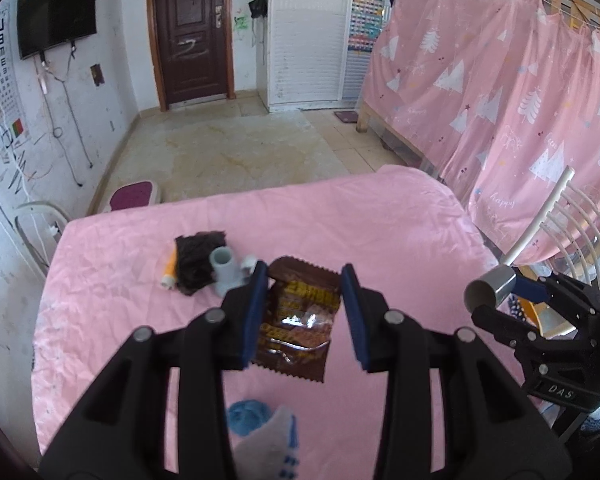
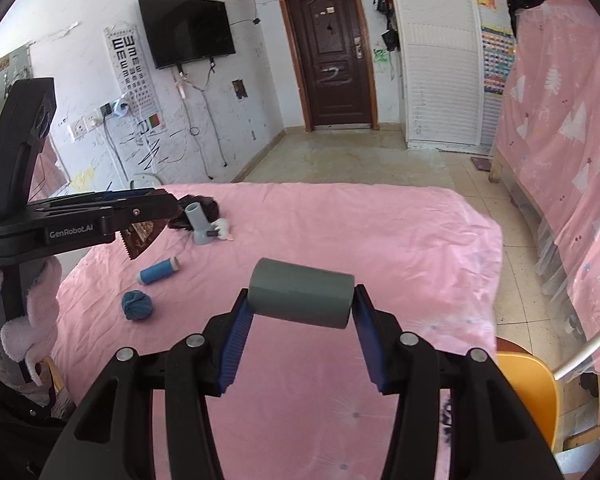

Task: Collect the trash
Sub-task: 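Carry both items to the orange bucket and open both tools to drop them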

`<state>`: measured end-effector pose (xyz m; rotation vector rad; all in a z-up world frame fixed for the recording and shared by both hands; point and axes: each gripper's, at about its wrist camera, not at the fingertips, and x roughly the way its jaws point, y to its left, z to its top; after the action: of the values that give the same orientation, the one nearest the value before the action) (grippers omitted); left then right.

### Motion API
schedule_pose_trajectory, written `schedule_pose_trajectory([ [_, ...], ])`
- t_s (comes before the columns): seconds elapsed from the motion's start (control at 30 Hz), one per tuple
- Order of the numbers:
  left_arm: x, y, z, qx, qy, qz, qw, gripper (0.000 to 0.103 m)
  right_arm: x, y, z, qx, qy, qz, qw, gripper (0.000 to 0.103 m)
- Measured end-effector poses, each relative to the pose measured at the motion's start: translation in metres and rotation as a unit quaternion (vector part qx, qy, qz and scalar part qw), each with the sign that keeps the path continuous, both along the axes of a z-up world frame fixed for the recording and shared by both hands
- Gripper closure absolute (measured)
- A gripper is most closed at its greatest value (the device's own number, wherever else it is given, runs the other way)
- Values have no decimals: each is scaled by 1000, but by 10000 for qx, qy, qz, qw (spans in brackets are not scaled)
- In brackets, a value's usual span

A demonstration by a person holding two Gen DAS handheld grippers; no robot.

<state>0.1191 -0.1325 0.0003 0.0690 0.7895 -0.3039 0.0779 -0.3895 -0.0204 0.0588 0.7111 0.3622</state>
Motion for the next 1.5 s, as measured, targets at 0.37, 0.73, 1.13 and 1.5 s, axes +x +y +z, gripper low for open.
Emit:
schedule_pose_trajectory([
  [0.37,-3,-71,2,-300,91,-660,9973,67,-23,-74,-5,81,-79,-705,9974,63],
  [0.73,-15,-163,-6,-678,254,-1559,9851,67,-47,-153,-25,195,-43,-1336,9908,63],
  [1.13,-28,-241,-21,-567,478,-2148,9738,67,-62,-203,-47,457,24,-1572,9865,62],
  [1.5,-32,-274,-29,-577,574,-2319,9693,41,-71,-221,-58,614,122,-1724,9830,60],
])
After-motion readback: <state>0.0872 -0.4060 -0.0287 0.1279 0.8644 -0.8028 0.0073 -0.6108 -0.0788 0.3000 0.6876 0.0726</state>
